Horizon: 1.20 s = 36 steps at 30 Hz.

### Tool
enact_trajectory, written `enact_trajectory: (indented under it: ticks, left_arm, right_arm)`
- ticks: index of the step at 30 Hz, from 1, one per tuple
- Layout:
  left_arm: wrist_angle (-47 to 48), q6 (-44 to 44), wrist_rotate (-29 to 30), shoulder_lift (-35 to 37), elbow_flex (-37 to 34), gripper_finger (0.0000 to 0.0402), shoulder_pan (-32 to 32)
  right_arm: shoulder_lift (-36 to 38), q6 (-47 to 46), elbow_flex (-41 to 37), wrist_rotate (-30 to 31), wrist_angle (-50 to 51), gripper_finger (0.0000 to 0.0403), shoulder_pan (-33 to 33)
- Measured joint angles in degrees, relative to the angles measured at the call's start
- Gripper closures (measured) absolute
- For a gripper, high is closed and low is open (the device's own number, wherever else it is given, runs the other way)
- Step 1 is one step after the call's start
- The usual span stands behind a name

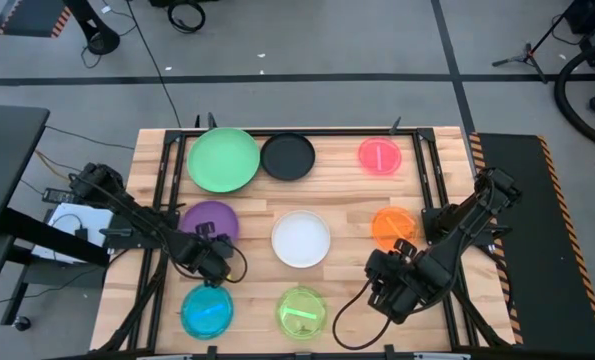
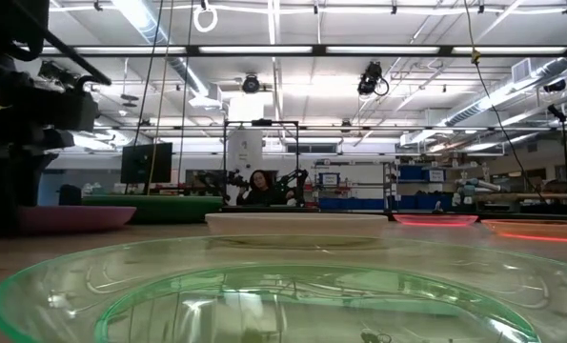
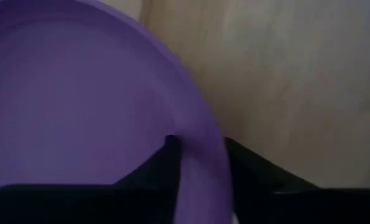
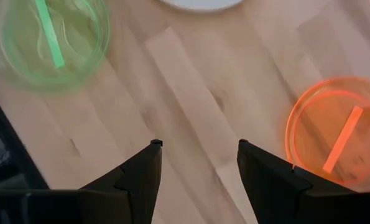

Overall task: Stack plastic plates
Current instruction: Stack the purple plate on top of the light green plate

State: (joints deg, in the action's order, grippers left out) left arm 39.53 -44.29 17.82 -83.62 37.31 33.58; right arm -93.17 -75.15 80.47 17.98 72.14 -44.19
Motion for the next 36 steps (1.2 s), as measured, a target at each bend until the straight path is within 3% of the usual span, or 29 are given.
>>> enact_trajectory:
  ticks: [4,7,11,15,20,24,30,33,36]
  left_arm:
    - [5.7,-0.1,0.0,0.0,2.7,0.038,0.0]
    - [12.9,1.7,-0.1,0.0,6.2,0.0386,0.0]
    - [19.8,13.6,1.8,0.0,12.6,0.0387,-1.3]
    - [23.7,27.1,5.3,0.5,18.4,0.0388,-6.3]
    - [21.9,40.3,6.7,4.9,20.3,0.0389,-18.6]
    - [18.0,50.0,6.6,9.7,16.8,0.0389,-32.4]
    - [4.6,58.1,4.5,13.2,9.9,0.0389,-50.8]
    - [1.3,63.1,0.1,13.2,8.3,0.038,-56.5]
    - [-1.4,62.7,-8.1,12.7,6.9,0.0377,-59.6]
  right_arm:
    - [2.2,1.4,0.0,-6.5,2.4,0.0186,0.9]
    - [5.3,-0.3,0.0,-7.1,4.7,0.0186,1.3]
    - [9.6,0.5,0.0,-0.1,5.8,0.0186,1.4]
    - [12.1,9.3,0.1,8.3,3.6,0.0186,2.6]
    - [11.5,28.7,0.1,13.5,0.2,0.0186,6.6]
    - [8.5,40.1,0.1,10.2,-1.6,0.0186,12.4]
    - [4.0,48.0,0.0,5.3,-6.1,0.0187,23.9]
    - [3.1,56.0,0.0,4.5,-10.6,0.0187,30.0]
    - [3.2,67.2,0.0,2.5,-16.0,0.0187,35.6]
